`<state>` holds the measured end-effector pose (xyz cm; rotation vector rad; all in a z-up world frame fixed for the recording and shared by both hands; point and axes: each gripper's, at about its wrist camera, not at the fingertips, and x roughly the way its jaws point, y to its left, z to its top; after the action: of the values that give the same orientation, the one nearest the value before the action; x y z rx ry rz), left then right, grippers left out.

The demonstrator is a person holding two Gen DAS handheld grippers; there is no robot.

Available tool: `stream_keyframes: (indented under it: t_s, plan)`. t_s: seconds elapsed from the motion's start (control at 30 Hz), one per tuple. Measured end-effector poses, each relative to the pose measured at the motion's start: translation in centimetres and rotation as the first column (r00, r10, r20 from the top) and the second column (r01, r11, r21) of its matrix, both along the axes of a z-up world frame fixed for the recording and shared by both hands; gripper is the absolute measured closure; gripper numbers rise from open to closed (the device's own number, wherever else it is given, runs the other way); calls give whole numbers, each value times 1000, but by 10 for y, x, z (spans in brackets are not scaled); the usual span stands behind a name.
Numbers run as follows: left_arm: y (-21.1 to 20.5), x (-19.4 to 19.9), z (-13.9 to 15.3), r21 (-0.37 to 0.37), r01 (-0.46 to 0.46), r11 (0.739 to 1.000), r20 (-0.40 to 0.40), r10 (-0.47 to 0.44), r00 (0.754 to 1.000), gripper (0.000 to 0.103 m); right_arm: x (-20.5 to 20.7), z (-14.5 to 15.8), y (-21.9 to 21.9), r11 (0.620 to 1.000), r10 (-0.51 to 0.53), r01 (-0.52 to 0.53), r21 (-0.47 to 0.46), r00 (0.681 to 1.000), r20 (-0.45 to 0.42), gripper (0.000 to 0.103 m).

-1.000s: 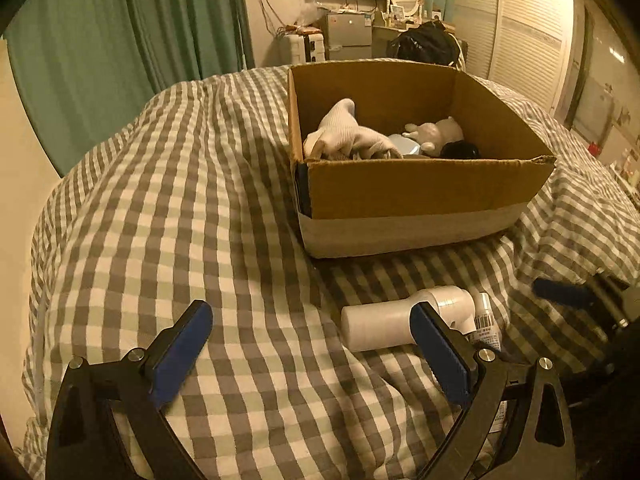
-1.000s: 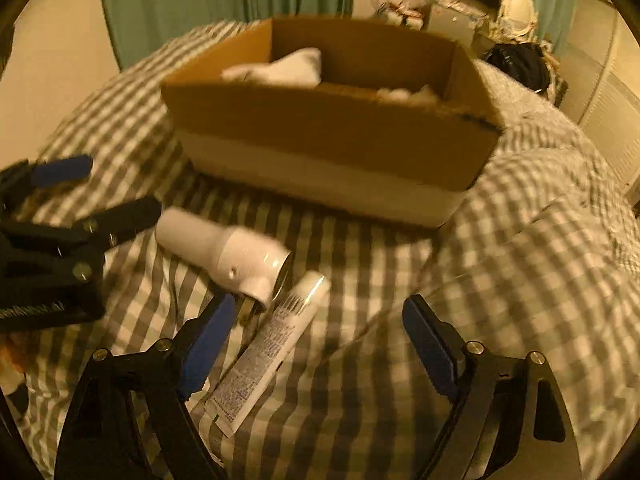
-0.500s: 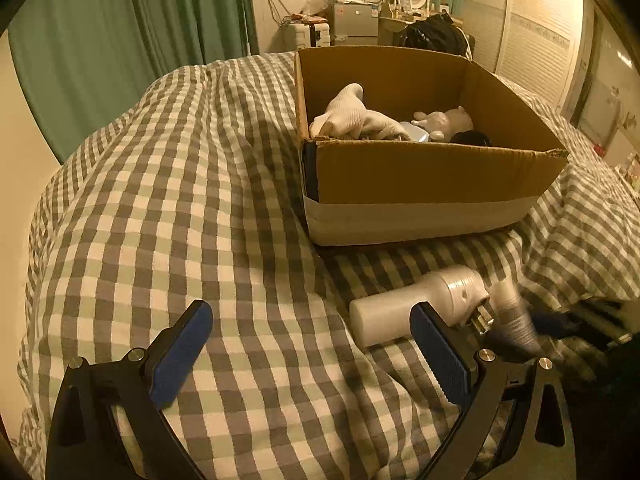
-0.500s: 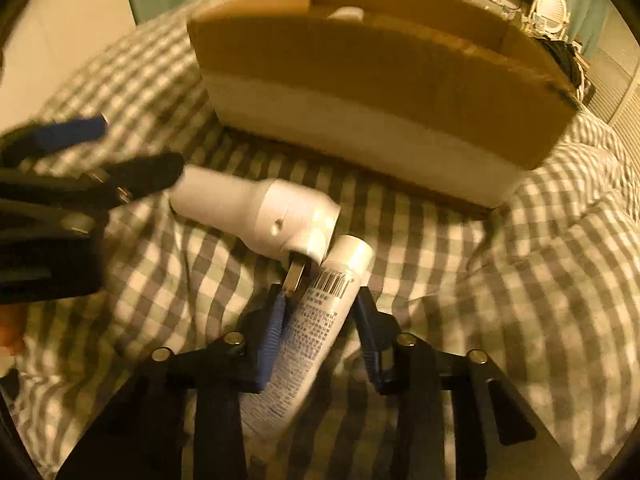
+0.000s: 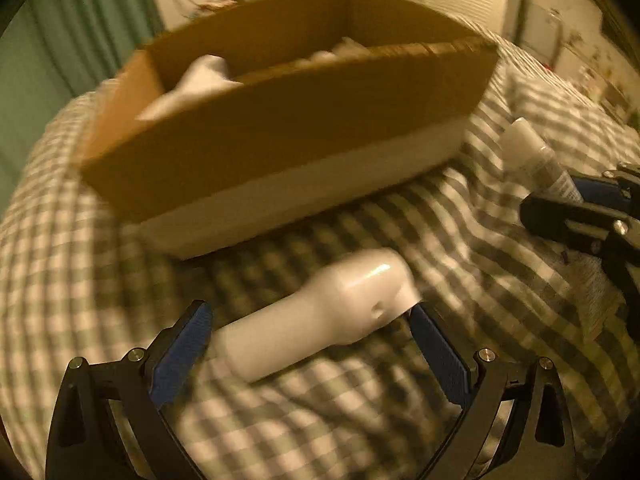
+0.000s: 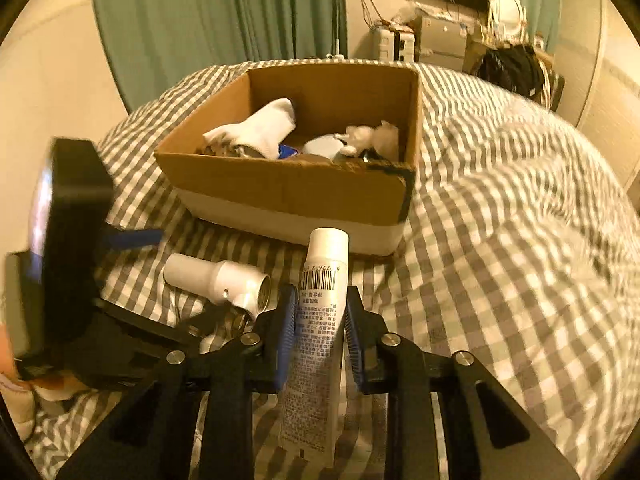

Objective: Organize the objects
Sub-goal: 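Grasp the white tube with right gripper while left gripper grasps the white hair dryer, then carry hair dryer and tube into the box and open both grippers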

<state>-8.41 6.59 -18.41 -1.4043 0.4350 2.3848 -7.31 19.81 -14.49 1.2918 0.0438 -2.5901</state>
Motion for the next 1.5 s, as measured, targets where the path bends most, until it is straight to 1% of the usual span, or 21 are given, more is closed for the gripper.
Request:
stream_keyframes:
  t_s: [0.03,0.13,0.2,0.23,0.27,0.3,0.37,0.4,0.47,0.53,0.6,0.77,0.97,1.0,1.03,1.07,1.2,1.27,1.33,1.5]
  plan:
    - [4,-2,-3,-4,9,1000,7,-9,1000,1,-6,-3,1,1000,-4,4,-8,1000,11,80]
    - [12,-10,-20,-46,26,999,39,-25,999,1,-8,-10,5,999,-4,5,-32,999,33,80]
    - [12,-10,-26,-52,29,998,53,-26,998,2,-8,-11,4,999,4,-3,-42,999,34,80]
    - [10,-8,-25,-44,26,999,48,-24,999,6,-9,-13,3,999,7,-6,-45,999,35,80]
    - [7,-7,-23,-38,19,999,43,-17,999,13,-9,-15,2,999,10,-8,-47,999,36,80]
    - [4,-6,-22,-28,12,1000,45,-11,999,14,-9,-15,1,999,11,-10,-47,999,36,80]
    - [0,0,-18,-14,3,1000,39,-3,999,22,-7,-14,1,999,14,-12,-51,999,34,80]
    - [-1,3,-16,-17,6,1000,28,-6,1000,23,-7,-14,1,999,13,-11,-52,999,32,80]
    - [0,12,-9,-31,14,999,-3,-14,1000,31,-6,-13,1,999,11,-10,-48,1000,25,80]
    - [-1,21,-3,-40,16,999,-29,-17,999,35,-5,-12,0,999,10,-9,-42,1000,17,80]
    - [-5,29,6,-28,3,1000,-53,-4,999,38,-3,-10,-1,999,11,-11,-30,1000,8,80]
    - [-32,40,36,80,-73,994,-71,79,994,41,3,-1,-8,1000,11,-11,2,1000,-25,80]
    - [-57,50,79,166,-120,979,-108,139,984,41,12,18,-14,999,23,-21,25,998,-53,80]
    - [-48,47,87,170,-123,978,-119,144,982,41,14,24,-15,999,25,-23,28,998,-62,80]
    - [-51,50,95,173,-124,977,-133,148,980,41,16,30,-15,999,26,-23,33,997,-73,80]
    - [-44,47,104,175,-126,976,-144,152,978,41,18,35,-16,999,26,-24,36,996,-83,80]
    - [-45,50,132,218,-125,968,-172,164,971,41,27,64,-21,998,39,-33,48,990,-139,80]
    - [-47,51,148,231,-118,966,-199,166,966,41,31,79,-24,998,50,-42,55,984,-168,80]
    - [-47,53,166,238,-110,965,-237,168,957,41,33,96,-26,997,62,-50,65,978,-201,80]
    - [-49,43,206,286,-94,954,-289,179,940,41,34,141,-35,991,96,-63,118,950,-296,80]
